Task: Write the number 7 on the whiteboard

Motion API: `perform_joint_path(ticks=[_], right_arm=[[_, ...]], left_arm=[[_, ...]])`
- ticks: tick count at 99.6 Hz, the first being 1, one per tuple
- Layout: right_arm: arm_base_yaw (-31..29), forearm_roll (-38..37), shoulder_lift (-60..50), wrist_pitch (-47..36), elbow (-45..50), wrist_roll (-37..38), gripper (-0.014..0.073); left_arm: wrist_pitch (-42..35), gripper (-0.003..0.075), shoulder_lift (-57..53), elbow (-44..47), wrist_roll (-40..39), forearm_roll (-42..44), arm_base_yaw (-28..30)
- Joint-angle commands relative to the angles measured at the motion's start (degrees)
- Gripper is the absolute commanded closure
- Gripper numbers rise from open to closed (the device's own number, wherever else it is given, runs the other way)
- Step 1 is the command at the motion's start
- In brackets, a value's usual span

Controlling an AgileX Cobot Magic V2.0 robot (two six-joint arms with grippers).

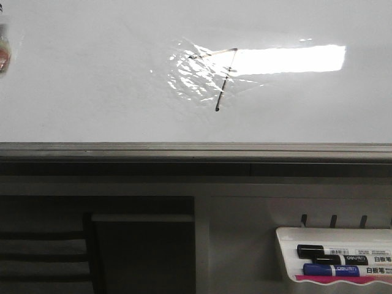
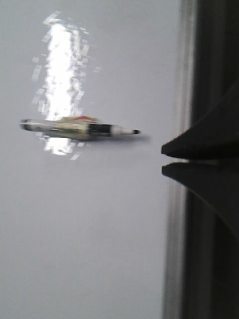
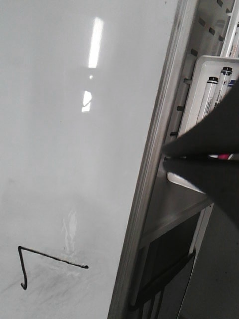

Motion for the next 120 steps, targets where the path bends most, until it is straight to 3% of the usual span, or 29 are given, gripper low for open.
perform_joint_path(ticks=[1, 80, 97, 120], right_arm=[[-0.4, 0.0, 0.0, -4.3, -1.4, -0.3, 0.0665], [-0.5, 0.0, -1.9, -4.6, -0.7, -0.3, 0.0665], [-5.0, -1.4, -9.4, -7.1, 3.6, -0.3, 0.0665], [-12.9, -1.4, -22.3, -16.8, 15.9, -0.3, 0.0665]], left_arm=[[-6.0, 0.0741, -1.7, 1.8, -0.6, -0.6, -0.7], [-5.2, 0.0741, -1.7, 1.9, -0.6, -0.6, -0.7], [-5.2, 0.0741, -1.7, 1.9, -0.6, -0.6, -0.7], [-5.2, 0.0741, -1.7, 1.9, -0.6, -0.6, -0.7]])
